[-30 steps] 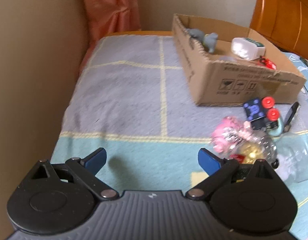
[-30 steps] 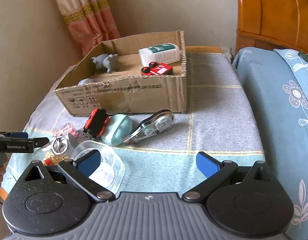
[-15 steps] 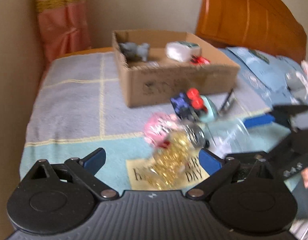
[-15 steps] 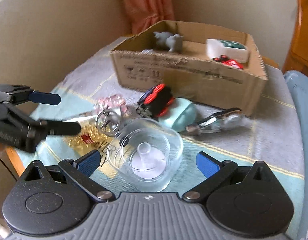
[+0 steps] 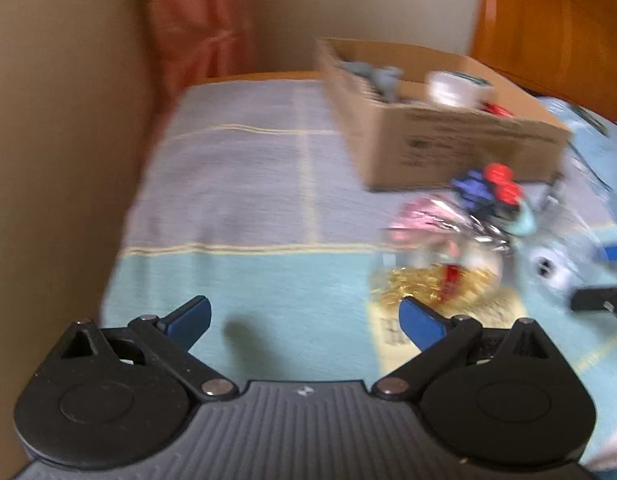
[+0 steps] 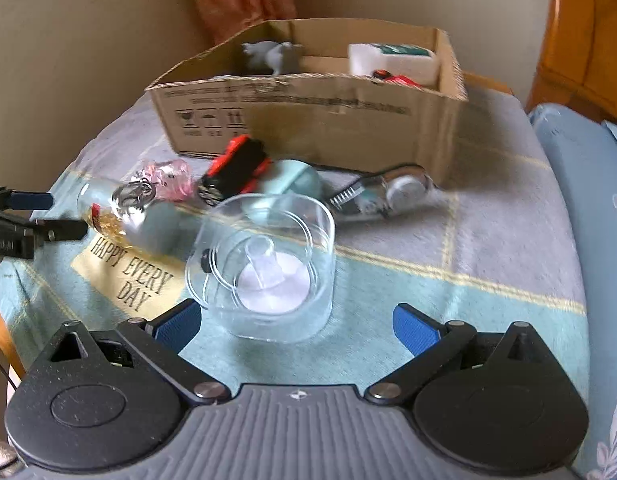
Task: Organize rigid objects
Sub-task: 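Move the left tool to the gold capsule bottle while the right tool moves to the clear square container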
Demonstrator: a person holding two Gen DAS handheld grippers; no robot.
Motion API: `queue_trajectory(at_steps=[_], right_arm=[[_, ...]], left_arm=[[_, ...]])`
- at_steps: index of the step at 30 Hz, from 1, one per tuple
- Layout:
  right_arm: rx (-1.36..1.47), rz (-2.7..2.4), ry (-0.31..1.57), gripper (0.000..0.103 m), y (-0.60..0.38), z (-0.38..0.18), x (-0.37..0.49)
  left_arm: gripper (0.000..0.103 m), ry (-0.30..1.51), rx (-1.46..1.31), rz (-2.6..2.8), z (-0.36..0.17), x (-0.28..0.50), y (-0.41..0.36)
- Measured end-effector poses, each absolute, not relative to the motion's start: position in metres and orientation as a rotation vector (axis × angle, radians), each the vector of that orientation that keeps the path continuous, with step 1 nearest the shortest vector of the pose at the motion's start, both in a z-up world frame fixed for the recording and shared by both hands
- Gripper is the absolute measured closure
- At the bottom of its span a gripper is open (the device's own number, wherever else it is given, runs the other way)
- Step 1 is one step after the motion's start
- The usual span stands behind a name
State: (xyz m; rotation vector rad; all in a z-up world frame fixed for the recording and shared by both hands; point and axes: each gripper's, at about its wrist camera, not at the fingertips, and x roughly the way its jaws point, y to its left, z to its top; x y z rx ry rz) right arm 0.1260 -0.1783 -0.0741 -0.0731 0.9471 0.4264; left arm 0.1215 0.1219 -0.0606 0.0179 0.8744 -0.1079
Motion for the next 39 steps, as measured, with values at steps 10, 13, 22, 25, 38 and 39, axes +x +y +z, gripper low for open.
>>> queue_trajectory(at_steps=[10,13,22,25,38,39], right_arm=[[-0.225,0.438,0.858,0.0,-0.17,-0.088,0.108],[-0.222,0.44,0.841,0.0,-0.172,-0.089,0.105],[-0.221,0.438,0.841,0.0,-0.168,-0.087,0.102],[-0.221,0.439,0.84,0.0,-0.168,-0.088,0.102],[-0.229,0.462,0.83,0.0,-0.157,-0.089,0.111],[-0.23,0.464,0.83,0.0,-0.155,-0.089,0.112]], left_arm=[[0.003,0.789,0.027,-0.316,-0.063,0.092,0.095],[0.003,0.791,0.048,-0.322,-0.07,0.09,0.085],[0.001,0.793,0.114,-0.297,-0.084,0.099,0.059],[0.001,0.789,0.121,-0.307,-0.083,0.102,0.05],[0.009,0.746,0.089,-0.245,-0.071,0.113,0.046],[0.009,0.749,0.083,-0.244,-0.071,0.113,0.048]])
